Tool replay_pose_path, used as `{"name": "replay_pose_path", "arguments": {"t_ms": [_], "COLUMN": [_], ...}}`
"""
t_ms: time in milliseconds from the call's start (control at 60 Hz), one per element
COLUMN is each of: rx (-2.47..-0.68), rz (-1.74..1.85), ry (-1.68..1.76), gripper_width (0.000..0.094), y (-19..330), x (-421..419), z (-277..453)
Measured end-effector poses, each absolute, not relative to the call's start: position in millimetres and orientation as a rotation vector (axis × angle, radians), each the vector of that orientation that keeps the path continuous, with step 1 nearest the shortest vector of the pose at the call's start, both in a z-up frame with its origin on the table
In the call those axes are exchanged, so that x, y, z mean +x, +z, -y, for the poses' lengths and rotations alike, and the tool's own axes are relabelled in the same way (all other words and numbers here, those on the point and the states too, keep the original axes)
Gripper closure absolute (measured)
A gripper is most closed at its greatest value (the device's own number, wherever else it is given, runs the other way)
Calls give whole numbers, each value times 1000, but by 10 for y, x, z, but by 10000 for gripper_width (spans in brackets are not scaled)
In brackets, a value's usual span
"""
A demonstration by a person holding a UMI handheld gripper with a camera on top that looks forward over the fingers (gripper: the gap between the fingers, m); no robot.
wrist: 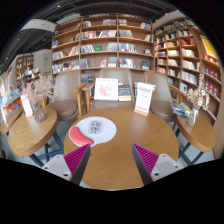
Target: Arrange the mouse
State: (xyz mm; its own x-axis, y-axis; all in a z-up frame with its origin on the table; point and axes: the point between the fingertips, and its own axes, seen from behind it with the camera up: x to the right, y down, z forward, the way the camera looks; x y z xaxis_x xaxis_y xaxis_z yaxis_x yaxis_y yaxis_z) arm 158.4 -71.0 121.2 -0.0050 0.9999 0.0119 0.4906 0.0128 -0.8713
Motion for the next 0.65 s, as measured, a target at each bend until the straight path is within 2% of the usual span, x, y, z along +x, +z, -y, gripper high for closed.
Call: {"name": "replay_pose_path", "arguments": {"t_ms": [233,650], "rx": [-1575,-1518], "rz": [1618,1607], "ry": [892,865], "gripper_width": [82,85], "y": [1095,1180], "x": [2562,2791], "z": [469,223]}}
